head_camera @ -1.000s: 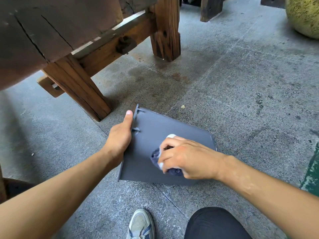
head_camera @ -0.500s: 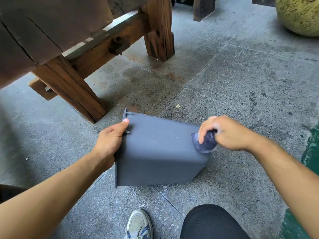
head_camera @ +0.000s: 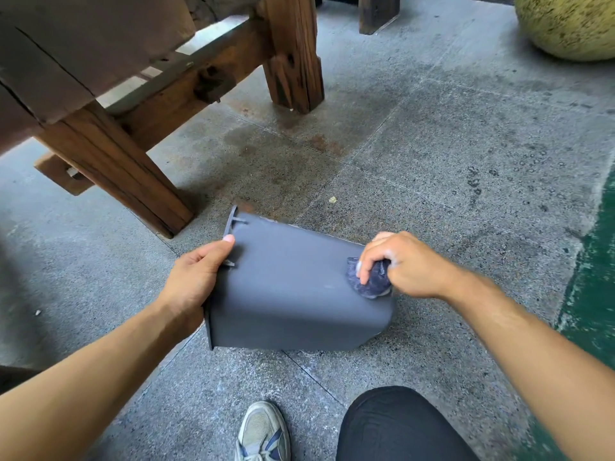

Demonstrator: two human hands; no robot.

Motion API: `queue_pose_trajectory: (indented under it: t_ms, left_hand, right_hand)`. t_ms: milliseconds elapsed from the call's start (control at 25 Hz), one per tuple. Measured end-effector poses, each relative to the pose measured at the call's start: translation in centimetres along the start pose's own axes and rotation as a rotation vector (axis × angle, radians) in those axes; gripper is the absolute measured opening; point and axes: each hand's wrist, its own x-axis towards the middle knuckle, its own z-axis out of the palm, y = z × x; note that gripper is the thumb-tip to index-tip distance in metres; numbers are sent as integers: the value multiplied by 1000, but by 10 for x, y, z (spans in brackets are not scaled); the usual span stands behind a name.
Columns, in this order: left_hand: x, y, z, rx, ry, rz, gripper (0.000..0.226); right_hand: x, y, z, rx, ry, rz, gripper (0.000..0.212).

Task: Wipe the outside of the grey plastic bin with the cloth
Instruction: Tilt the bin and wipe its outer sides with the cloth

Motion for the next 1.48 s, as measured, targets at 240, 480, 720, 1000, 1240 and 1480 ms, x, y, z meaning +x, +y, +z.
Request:
queue_pose_trajectory:
  t_ms: [240,480,720,1000,1240,1480]
  left_hand:
    - [4,6,-6,-4,-129,-89,39]
    - [3,5,-5,137,-200,-25,46]
    - [10,16,-13,30,-296,-142,69]
    - [10,12,-4,63,-258,-120,55]
    - [14,10,-4,52,-236,-125,53]
    - [15,13,-5,62,-199,-167,79]
  right_hand:
    - [-49,46,3,50,30,237,63]
    - [-68,58,13,-94,-17,288,57]
    - [-57,45,4,372,432,497,56]
    - [-75,25,34,531,430,493,39]
    - [-85,44,48,52,151,371,37]
    - [-84,54,53,280,393,714,34]
